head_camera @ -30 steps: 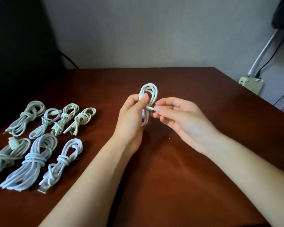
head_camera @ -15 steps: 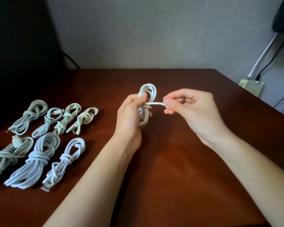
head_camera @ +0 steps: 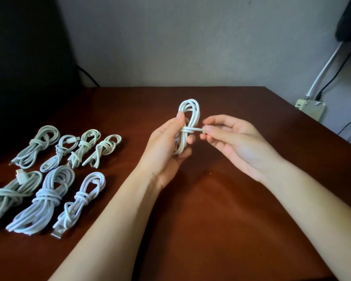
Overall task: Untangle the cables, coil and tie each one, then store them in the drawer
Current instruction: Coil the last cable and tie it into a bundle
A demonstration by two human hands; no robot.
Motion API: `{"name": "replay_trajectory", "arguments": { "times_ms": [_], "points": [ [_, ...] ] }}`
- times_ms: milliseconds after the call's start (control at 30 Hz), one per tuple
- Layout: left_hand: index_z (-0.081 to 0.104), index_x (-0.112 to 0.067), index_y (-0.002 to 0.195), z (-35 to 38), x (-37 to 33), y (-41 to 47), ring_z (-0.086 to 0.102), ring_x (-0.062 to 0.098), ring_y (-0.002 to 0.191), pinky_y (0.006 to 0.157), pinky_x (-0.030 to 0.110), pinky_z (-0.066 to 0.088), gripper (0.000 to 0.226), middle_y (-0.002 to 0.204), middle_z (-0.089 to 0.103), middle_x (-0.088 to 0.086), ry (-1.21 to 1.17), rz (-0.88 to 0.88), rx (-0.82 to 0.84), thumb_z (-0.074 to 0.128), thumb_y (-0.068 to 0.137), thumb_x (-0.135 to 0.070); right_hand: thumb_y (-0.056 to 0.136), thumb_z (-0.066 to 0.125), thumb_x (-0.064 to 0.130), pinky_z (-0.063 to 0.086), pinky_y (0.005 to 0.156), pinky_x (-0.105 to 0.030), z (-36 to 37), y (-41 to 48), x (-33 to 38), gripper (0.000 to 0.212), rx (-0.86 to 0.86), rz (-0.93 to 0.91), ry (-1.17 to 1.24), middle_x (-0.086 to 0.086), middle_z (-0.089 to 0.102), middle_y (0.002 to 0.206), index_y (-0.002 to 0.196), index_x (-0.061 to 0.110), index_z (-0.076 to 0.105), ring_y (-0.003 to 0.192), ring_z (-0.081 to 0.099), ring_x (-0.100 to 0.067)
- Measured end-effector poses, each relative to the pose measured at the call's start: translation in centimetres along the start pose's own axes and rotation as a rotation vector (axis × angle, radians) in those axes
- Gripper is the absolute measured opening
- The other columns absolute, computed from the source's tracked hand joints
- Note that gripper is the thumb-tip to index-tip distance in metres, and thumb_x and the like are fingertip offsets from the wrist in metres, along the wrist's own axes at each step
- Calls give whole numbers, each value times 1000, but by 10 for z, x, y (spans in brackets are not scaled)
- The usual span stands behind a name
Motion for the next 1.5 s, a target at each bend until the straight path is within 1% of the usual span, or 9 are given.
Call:
{"name": "replay_trajectory", "arguments": {
  "times_ms": [167,267,467,600,867,1100,1200,1333,1500],
  "points": [
    [55,-18,87,-2,-4,-2,52,5,51,45,18,31,17,68,56,-4,40,-116,28,47,96,-30,84,65,-3,53,76,-19,-2,-3,10,14,-62,-230,-382,0,69,75,88,9,70,75,66,-10],
    [58,-19,92,-2,-4,-3,61,7,57,57,24,37,16,74,67,-4,169,-150,50,47,97,-29,84,66,-1,51,72,-16,-6,-3,17,16,-108,-354,-591,4,70,77,86,14,70,73,67,-5],
    [54,-10,117,-1,-4,-3,72,26,86,83,38,54,23,104,72,8,163,-129,74,48,97,-20,84,69,4,54,77,-23,-14,0,18,22,-150,-440,-731,4,69,85,84,25,70,76,67,-6],
    [51,-6,115,-3,-2,0,71,28,91,84,41,54,19,106,72,11,182,-90,32,46,99,-15,84,70,5,55,75,-25,-13,-1,16,30,-166,-494,-801,6,65,84,82,34,68,76,67,-12],
    [50,-20,102,3,2,-1,55,16,58,59,29,43,16,76,68,-4,346,155,-46,36,103,-13,84,66,-2,52,74,-20,-5,1,0,14,-166,-131,-223,-2,68,73,92,9,67,72,64,-9],
    [43,-16,115,10,8,-6,50,8,55,49,16,42,20,88,50,10,655,210,-12,26,103,-14,84,63,-5,55,65,-15,5,3,-15,11,-316,157,383,-10,71,81,94,-2,65,71,71,-10],
    [43,-16,117,13,12,-4,48,3,51,48,14,40,23,105,47,15,703,196,1,27,102,-11,85,62,-3,55,68,-16,4,1,-14,12,-319,174,378,-12,71,89,96,-1,67,76,70,-11],
    [44,-15,111,13,16,-3,48,3,52,49,14,40,20,104,46,18,746,222,13,29,101,-9,93,54,2,52,62,-18,3,-1,-16,21,-258,232,149,-2,73,87,107,10,67,76,68,-8],
    [44,-10,108,15,18,-3,47,2,49,47,15,39,13,93,48,16,727,276,2,32,103,-12,97,44,-2,51,55,-16,5,2,-19,28,-198,252,100,2,72,75,97,14,68,64,67,-5]
  ]
}}
Point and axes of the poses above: each hand's wrist, its own y-axis towards the middle knuckle, its own z-axis out of the palm, x = y × z, the point moved 2 cm from there along y, towards the middle knuckle
